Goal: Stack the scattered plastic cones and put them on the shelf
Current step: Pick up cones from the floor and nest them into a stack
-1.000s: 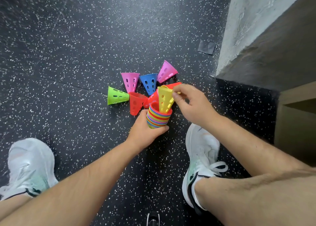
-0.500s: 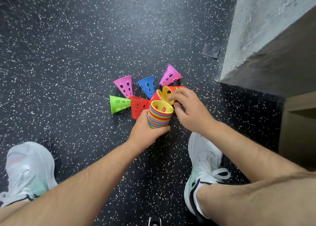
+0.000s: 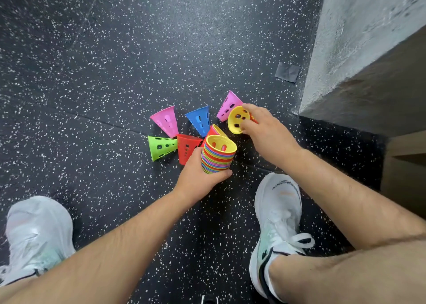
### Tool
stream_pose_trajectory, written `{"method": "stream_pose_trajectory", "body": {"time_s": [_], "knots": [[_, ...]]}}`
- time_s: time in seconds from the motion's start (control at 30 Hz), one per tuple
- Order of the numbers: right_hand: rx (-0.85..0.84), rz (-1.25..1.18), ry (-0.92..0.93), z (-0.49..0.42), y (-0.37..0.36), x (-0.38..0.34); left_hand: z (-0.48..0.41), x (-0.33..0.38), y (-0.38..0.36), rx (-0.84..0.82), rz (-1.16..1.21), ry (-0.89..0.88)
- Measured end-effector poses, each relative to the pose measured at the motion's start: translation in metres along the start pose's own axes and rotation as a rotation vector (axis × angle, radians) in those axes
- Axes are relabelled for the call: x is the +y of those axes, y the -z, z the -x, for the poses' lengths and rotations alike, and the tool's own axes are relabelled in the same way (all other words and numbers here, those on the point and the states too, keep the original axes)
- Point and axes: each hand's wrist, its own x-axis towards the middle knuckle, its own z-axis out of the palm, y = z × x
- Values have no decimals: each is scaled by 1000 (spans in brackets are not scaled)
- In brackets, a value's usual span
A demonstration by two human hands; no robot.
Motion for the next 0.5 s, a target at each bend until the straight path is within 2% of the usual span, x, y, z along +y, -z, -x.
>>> {"method": "stream_pose_trajectory", "body": {"time_s": [0.23, 0.37, 0.5], "knots": [[361, -515, -305, -4, 32, -12, -5, 3, -2, -24, 38, 4], [372, -658, -319, -5, 43, -30, -7, 5, -2, -31, 82, -7], [262, -670, -287, 2, 37, -40, -7, 7, -3, -37, 106, -33]]}}
